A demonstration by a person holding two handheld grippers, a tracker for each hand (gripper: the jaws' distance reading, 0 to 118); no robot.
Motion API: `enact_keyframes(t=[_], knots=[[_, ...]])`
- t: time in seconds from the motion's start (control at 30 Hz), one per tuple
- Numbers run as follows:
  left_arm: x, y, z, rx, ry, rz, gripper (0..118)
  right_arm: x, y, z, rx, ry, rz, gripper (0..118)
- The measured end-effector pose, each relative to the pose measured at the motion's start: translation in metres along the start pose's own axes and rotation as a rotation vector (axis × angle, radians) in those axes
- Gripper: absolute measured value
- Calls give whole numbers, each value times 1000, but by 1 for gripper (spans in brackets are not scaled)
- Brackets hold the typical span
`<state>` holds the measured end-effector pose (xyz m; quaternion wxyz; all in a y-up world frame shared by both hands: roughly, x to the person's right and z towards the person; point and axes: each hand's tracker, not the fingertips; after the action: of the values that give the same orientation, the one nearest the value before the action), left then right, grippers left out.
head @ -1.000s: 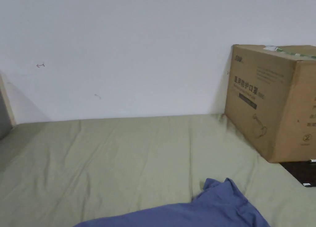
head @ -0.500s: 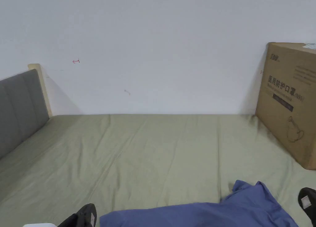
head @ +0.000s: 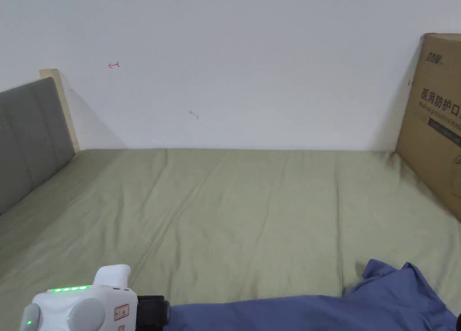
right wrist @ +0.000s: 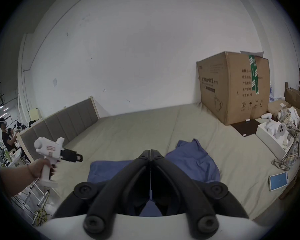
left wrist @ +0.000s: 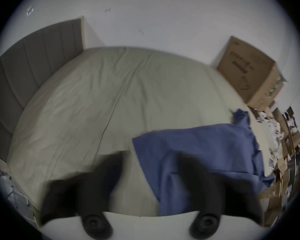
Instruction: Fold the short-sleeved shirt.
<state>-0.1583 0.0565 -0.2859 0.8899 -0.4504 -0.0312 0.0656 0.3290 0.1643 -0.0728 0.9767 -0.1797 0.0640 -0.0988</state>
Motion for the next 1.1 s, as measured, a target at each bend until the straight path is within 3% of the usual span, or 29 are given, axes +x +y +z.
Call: enact_keyframes(t=[0.03,0.07,0.13,0.23,0.33,0.43,0.5,0.57,0.6,0.63,0.77,0.9,0.97,1.0,1.03,1.07,1.1], knots=[[-2,-3,-16,-43,-3,1,112,3,-2,-5,-16,0,-4,0],[-3,-3,-34,19,-13,10,112,4,-5,-10,-33,2,-7,0],[-2,0,-72,-34,13,-6,112,8,-9,-19,-58,0,-6,0],[-3,5,-91,-83,132,-58,112,15,-17,-31,-93,-11,5,0],[-2,-8,-116,-118,109,-39,112,15,-19,-39,-112,-13,5,0],[10,-14,-104,-48,144,-129,113,14,-20,-46,-127,-19,2,0],[22,-18,-89,-7,134,-146,96,12,-20,-47,-130,-17,-15,0],[37,-25,-78,44,126,-235,51,11,-21,-48,-135,-10,-43,0],[42,-28,-75,43,82,-263,22,11,-21,-47,-135,-7,-54,0],[48,-31,-73,37,61,-290,3,10,-20,-47,-134,-1,-67,0],[49,-34,-56,102,7,-225,3,26,-4,-53,-114,86,-106,0],[38,-27,-15,235,-21,-155,3,65,40,-96,-151,38,-26,0],[33,-23,2,267,-67,-131,3,92,58,-135,-213,16,-37,1],[31,-22,9,276,-67,-135,3,102,68,-158,-254,-21,-46,18],[29,-20,13,280,-66,-141,3,112,74,-181,-313,-50,-42,71],[28,-18,16,278,-69,-147,3,123,79,-207,-407,-73,-42,111],[29,-17,20,278,-76,-155,3,133,80,-234,-495,-106,-53,116]])
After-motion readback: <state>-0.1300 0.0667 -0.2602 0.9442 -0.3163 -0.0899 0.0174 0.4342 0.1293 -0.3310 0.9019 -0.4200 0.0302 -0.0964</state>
